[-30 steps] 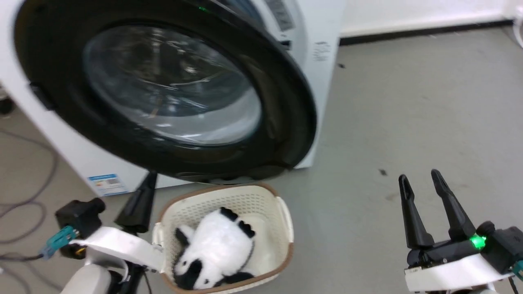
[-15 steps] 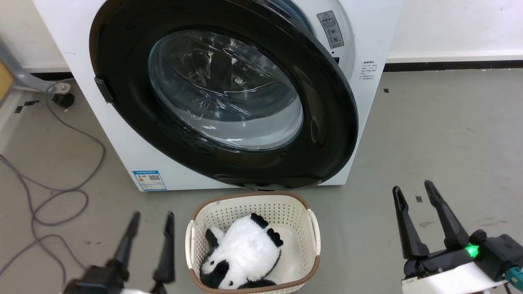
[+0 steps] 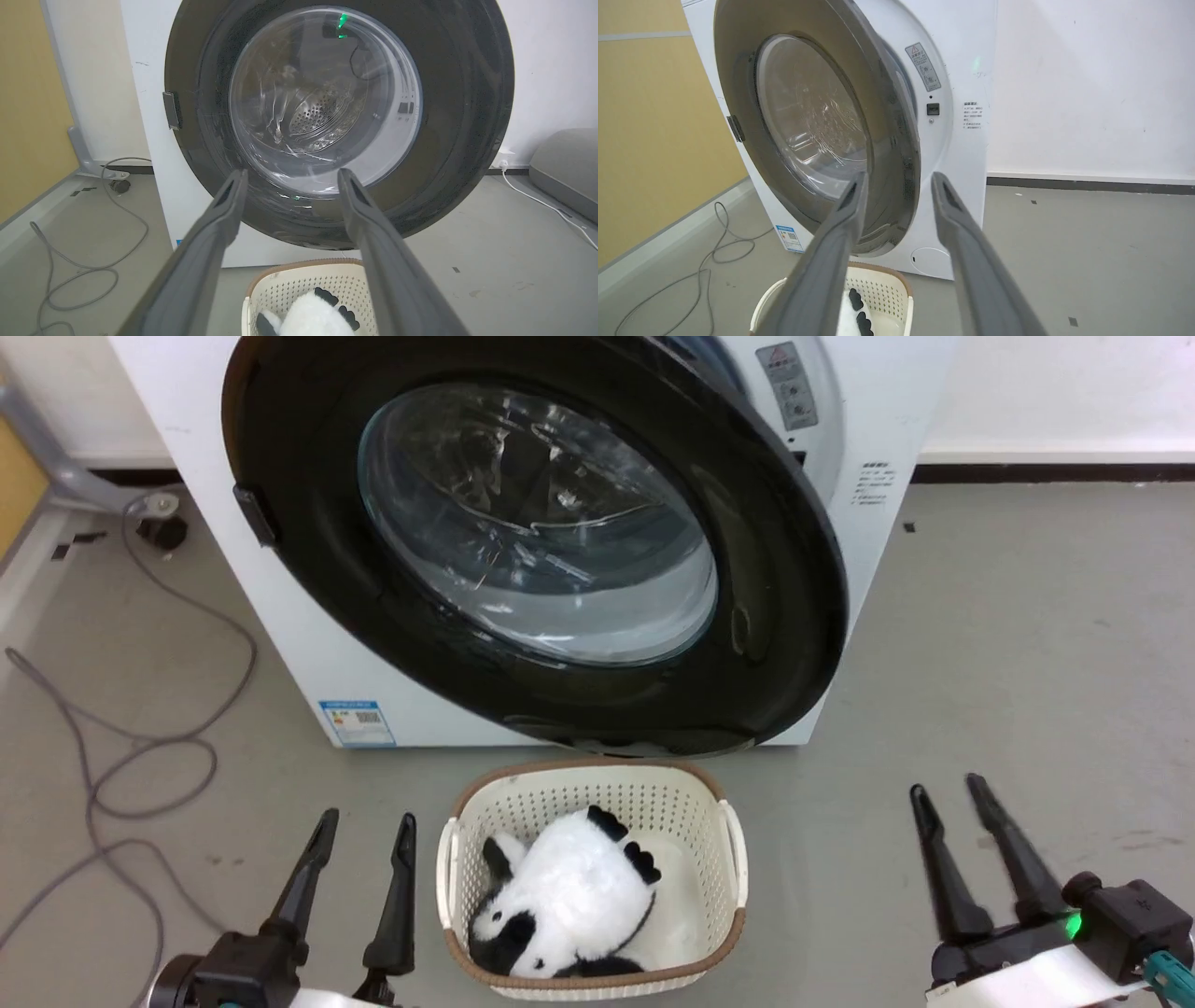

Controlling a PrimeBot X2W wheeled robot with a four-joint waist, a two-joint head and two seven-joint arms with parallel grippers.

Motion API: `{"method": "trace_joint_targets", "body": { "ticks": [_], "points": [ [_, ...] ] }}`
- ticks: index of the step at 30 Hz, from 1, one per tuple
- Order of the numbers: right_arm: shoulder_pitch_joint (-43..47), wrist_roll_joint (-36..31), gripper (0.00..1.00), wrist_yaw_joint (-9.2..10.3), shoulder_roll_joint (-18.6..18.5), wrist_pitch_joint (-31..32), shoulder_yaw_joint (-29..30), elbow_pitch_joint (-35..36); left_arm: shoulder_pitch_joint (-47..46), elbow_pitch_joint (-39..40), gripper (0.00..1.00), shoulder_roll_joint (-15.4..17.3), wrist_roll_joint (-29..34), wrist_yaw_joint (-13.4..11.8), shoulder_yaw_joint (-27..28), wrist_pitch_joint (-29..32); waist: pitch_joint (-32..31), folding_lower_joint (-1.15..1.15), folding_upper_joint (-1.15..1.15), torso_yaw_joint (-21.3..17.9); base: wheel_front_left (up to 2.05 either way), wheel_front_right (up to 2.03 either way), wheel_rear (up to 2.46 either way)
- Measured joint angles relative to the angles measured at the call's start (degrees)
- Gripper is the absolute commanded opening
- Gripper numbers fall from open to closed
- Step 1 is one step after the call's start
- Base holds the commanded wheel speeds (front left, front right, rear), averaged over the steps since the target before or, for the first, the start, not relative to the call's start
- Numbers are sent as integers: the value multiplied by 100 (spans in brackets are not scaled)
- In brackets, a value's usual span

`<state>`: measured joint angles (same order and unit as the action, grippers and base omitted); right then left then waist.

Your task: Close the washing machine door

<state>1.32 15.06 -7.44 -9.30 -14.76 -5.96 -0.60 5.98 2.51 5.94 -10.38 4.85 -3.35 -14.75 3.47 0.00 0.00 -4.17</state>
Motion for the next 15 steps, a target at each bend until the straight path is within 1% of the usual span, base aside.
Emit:
{"method": "trace_joint_targets", "body": {
  "ticks": [4,6,12,15],
  "points": [
    [-123,80,0,0,-138,1,-153,71,-127,0,100,-59,86,77,-8,0,162,0,0,91,0,0,0],
    [-253,116,0,0,-278,1,-307,121,-202,-2,100,-98,124,107,-40,0,260,0,0,151,0,0,0],
    [-808,144,0,0,-929,1,-1107,105,-486,27,100,-171,186,142,-109,0,606,0,0,386,0,0,0],
    [-1253,308,0,-1,-1230,0,-1444,87,-591,53,100,-183,287,163,-122,0,804,0,0,500,0,0,0]
  ]
}}
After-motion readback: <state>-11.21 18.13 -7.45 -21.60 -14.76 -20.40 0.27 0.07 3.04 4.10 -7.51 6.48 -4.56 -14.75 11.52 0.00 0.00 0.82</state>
